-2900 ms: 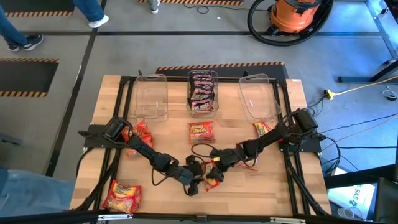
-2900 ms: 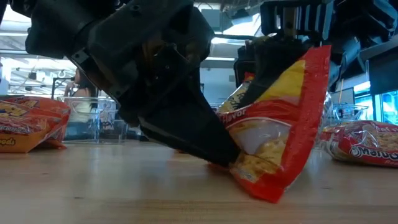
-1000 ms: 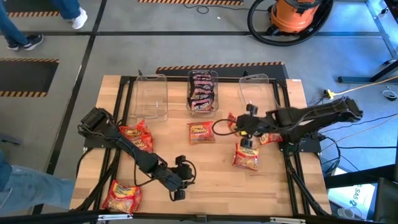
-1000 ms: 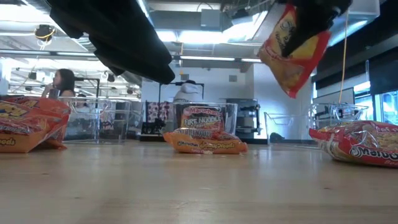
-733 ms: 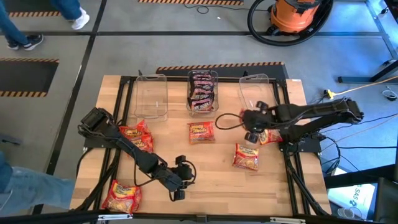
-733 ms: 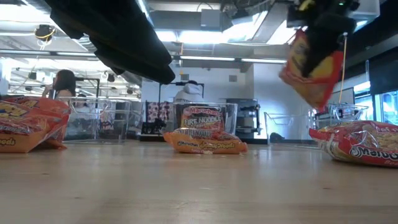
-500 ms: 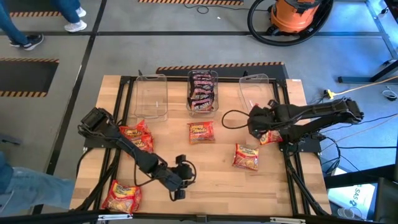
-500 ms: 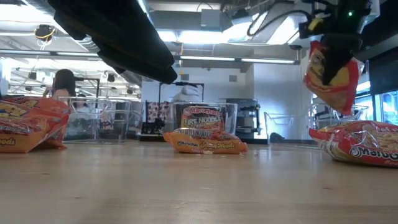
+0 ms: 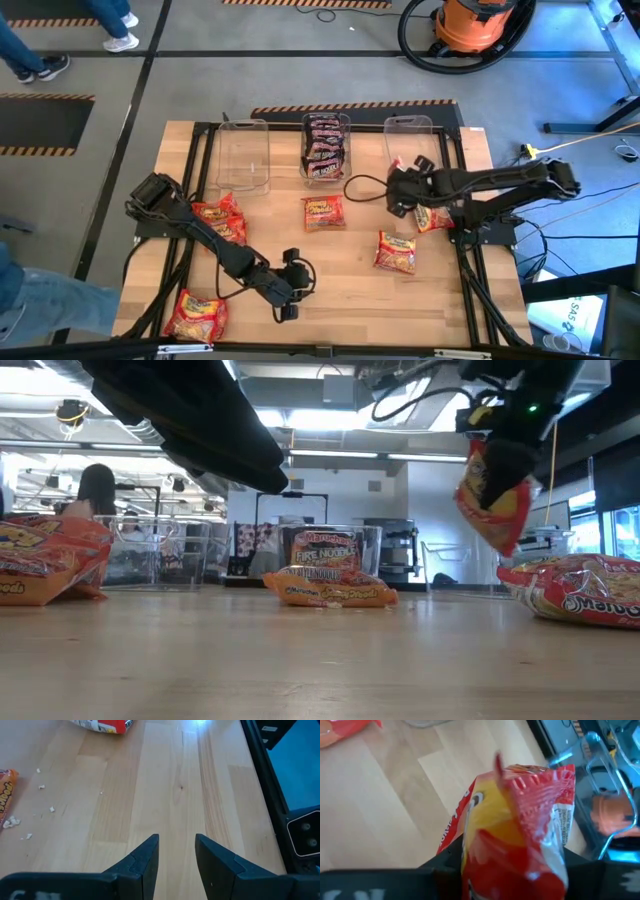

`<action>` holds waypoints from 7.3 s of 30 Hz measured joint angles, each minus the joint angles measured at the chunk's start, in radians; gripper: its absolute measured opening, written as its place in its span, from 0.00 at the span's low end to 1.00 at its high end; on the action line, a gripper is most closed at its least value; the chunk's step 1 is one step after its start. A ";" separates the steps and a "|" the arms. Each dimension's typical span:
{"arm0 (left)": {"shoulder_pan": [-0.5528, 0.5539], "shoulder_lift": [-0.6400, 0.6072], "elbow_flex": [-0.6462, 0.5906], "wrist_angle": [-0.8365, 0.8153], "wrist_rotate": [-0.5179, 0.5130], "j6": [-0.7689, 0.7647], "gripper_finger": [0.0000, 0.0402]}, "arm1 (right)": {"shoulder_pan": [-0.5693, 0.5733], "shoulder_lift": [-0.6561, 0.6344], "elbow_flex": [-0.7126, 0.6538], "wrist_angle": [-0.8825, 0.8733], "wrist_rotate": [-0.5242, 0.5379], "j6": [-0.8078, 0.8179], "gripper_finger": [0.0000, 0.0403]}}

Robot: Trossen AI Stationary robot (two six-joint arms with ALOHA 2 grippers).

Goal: Sort Maruchan noodles
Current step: Put the red noodle pack into the right transparent bin

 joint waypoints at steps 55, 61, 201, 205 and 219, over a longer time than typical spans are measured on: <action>0.225 0.068 0.000 0.460 0.326 0.104 0.73 | 0.469 0.330 0.000 0.961 -0.534 -0.249 0.32; 0.225 0.068 0.000 0.452 0.371 0.103 0.69 | 0.464 0.330 0.000 1.016 -0.520 -0.249 0.32; 0.126 0.292 0.000 0.387 0.062 -0.012 0.21 | 0.374 0.600 -0.136 1.360 -0.461 0.667 0.42; 0.119 0.239 -0.001 0.300 0.064 0.000 0.21 | 0.376 0.593 -0.136 1.357 -0.464 0.573 0.28; 0.111 0.054 -0.001 -0.060 0.259 0.138 0.21 | 0.275 0.255 -0.138 1.029 -0.470 0.193 0.26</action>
